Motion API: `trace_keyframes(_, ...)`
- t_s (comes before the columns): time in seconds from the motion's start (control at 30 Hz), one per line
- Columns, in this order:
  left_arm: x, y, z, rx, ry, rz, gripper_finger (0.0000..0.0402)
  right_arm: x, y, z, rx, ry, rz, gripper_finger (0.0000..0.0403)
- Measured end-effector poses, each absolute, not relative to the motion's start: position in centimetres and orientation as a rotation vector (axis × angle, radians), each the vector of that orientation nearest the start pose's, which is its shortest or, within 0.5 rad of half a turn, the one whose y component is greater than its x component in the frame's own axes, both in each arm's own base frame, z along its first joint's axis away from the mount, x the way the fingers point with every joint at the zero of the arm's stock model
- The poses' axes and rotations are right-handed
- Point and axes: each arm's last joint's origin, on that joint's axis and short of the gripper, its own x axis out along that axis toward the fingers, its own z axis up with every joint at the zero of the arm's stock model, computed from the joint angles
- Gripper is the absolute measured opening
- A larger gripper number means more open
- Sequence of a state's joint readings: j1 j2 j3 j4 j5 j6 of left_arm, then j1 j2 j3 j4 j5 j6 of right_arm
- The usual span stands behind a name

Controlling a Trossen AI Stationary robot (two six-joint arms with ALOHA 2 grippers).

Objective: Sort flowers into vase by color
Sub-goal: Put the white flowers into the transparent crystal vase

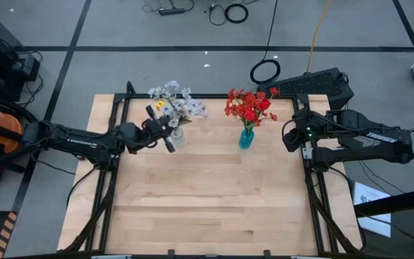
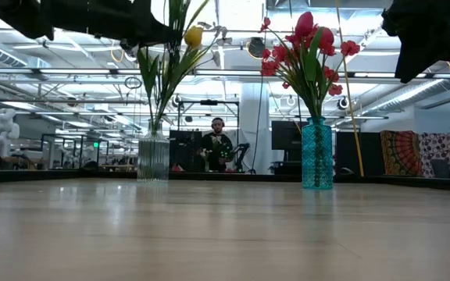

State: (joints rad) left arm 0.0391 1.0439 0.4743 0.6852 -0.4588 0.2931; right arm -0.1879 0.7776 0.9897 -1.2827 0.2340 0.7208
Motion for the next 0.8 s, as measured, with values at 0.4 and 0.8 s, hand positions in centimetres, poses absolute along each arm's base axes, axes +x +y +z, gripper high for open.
trace_keyframes(0.4, 21.2, 2.4, 24.0, 0.182, 0.014, 0.577, 0.0006, 10.4, -2.7, 31.6, 0.618, 0.859, -0.74, 0.0116)
trace_keyframes(0.8, 20.6, 2.6, 22.0, 0.132, 0.055, 0.597, 0.0006, 10.6, -2.7, 31.7, 0.62, 0.838, -0.734, 0.0116)
